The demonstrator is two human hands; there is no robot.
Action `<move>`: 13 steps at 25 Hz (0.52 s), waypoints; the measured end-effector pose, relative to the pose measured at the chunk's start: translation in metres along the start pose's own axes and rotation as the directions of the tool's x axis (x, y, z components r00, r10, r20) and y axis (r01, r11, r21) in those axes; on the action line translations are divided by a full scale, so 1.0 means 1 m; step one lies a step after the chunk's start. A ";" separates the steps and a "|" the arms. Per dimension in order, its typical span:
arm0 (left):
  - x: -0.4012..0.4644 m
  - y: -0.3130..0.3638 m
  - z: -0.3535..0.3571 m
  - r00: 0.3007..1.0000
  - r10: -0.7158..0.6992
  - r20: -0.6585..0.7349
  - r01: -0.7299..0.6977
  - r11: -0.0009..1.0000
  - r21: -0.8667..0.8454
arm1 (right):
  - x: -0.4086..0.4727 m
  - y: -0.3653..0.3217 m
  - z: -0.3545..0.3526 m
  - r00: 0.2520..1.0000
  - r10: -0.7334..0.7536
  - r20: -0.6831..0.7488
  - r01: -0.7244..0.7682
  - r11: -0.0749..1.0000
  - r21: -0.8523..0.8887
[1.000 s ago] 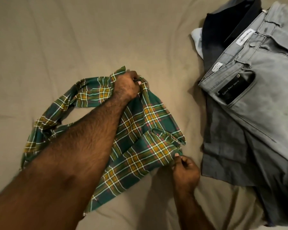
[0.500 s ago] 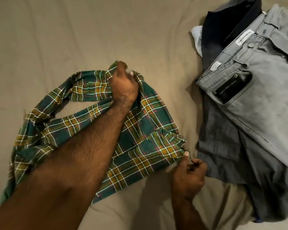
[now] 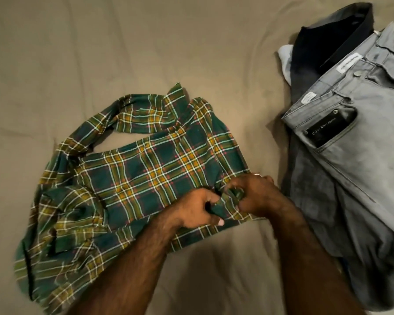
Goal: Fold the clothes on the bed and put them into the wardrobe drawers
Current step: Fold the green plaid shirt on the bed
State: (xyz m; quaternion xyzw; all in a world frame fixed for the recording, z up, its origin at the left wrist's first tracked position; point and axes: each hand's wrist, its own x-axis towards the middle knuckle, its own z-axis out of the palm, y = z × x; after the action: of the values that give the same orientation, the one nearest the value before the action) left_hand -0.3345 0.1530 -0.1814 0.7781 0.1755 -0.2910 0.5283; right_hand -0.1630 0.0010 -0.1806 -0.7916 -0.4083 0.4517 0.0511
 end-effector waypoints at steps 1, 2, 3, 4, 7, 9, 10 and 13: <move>0.000 0.001 0.007 0.999 0.019 0.033 -0.018 1.000 -0.012 | -0.001 0.003 -0.005 0.999 -0.034 0.033 0.034 0.999 0.014; -0.001 0.002 0.014 0.998 0.020 0.060 -0.018 1.000 -0.019 | -0.002 0.007 -0.006 0.995 -0.100 0.008 0.098 0.991 0.088; -0.005 0.002 0.023 0.997 0.014 0.072 -0.013 1.000 -0.020 | -0.003 0.009 -0.001 0.985 -0.168 -0.034 0.172 0.964 0.202; -0.005 0.005 0.031 0.996 0.007 0.087 -0.005 1.000 -0.022 | -0.005 0.013 0.005 0.980 -0.190 -0.065 0.200 0.906 0.372; -0.006 0.015 0.046 0.998 -0.032 0.045 0.037 0.992 -0.117 | -0.011 0.024 0.024 0.998 -0.059 -0.002 0.037 0.598 0.800; -0.002 0.016 0.054 0.998 -0.054 0.043 0.060 0.985 -0.162 | -0.014 0.034 0.039 0.998 0.009 0.063 -0.056 0.590 0.805; -0.001 0.016 0.056 0.996 -0.071 0.057 0.078 0.989 -0.127 | -0.013 0.043 0.047 0.998 0.024 0.062 -0.062 0.675 0.736; -0.002 0.007 0.057 0.988 -0.148 0.048 0.148 0.989 -0.002 | -0.013 0.056 0.061 0.989 0.114 -0.098 -0.050 0.865 0.499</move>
State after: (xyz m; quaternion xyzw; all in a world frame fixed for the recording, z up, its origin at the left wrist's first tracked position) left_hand -0.3473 0.0979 -0.1909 0.7542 0.2208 -0.3474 0.5115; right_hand -0.1787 -0.0628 -0.2330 -0.7952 -0.2410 0.4929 0.2582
